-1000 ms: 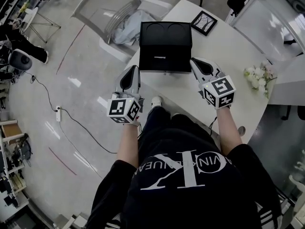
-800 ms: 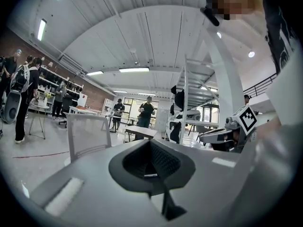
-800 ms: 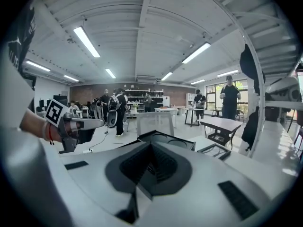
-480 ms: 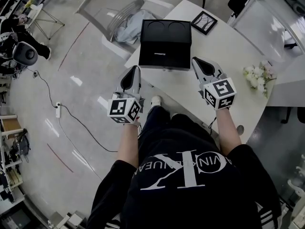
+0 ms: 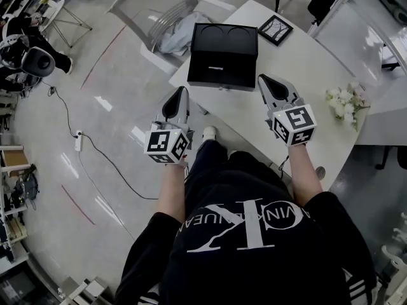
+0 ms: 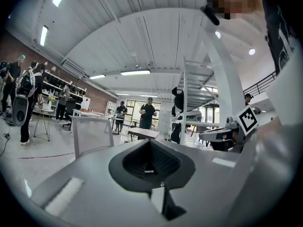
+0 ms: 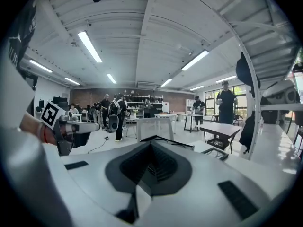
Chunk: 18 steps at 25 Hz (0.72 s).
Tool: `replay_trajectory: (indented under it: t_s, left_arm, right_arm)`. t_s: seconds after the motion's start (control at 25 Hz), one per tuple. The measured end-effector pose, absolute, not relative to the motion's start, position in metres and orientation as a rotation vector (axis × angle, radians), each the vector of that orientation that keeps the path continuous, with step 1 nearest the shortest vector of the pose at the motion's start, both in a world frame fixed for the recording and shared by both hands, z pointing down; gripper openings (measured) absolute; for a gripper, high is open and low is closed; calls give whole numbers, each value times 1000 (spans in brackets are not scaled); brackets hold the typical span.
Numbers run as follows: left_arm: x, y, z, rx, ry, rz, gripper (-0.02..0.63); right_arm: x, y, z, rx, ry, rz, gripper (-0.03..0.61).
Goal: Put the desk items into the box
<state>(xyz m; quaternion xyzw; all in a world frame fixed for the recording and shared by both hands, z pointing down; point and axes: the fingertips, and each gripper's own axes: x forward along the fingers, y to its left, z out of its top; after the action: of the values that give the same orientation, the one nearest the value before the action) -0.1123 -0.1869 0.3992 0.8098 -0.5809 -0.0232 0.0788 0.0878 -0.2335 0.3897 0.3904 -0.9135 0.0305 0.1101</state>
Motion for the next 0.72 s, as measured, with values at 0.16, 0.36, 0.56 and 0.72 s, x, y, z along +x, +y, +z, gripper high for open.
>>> replay_trajectory:
  t_s: [0.16, 0.36, 0.56, 0.72]
  left_arm:
    - [-115, -181, 398, 2420, -1751, -72, 9]
    - [-117, -176, 396, 2418, -1758, -74, 9]
    - [-119, -174, 396, 2418, -1764, -76, 9]
    - [-120, -173, 397, 2416, -1767, -77, 11]
  right_arm:
    - [87, -229, 389, 1144, -2688, 87, 14]
    - [85, -225, 386, 1139, -2693, 72, 13]
    - [87, -224, 386, 1153, -2692, 65, 12]
    - [88, -223, 385, 1163, -2694, 64, 12]
